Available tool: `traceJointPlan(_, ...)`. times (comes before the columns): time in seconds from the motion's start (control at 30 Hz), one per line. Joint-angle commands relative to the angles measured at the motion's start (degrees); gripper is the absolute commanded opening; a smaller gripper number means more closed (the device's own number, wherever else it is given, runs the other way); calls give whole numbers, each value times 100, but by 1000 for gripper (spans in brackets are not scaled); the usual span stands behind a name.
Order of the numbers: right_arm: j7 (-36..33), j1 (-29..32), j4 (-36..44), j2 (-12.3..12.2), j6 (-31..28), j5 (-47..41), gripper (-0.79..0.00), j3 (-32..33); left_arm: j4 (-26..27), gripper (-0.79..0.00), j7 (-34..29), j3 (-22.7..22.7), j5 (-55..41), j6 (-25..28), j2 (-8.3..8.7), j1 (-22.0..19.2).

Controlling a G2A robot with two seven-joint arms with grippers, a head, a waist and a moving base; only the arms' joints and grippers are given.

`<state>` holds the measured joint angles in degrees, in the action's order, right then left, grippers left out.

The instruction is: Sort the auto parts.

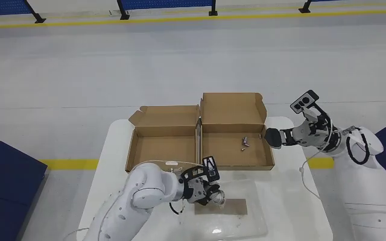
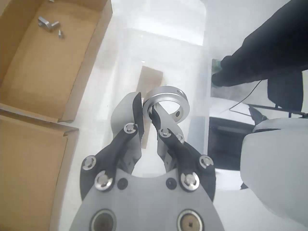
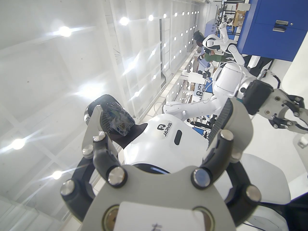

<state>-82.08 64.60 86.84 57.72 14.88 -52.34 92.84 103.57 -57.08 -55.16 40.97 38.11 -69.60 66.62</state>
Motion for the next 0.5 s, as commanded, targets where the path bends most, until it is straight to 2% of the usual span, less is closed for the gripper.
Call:
traceJointPlan(0.0, 0, 0, 0, 0, 0, 0, 0, 0, 28, -785, 295, -180, -100, 242, 52, 170)
traceJointPlan(0.17, 0, 0, 0, 0, 0, 0, 0, 0, -41, -785, 988, -366, -228, 678, 112, 353)
traceJointPlan(0.47, 0, 0, 0, 0, 0, 0, 0, 0, -58, -785, 1128, -391, -250, 631, 114, 383)
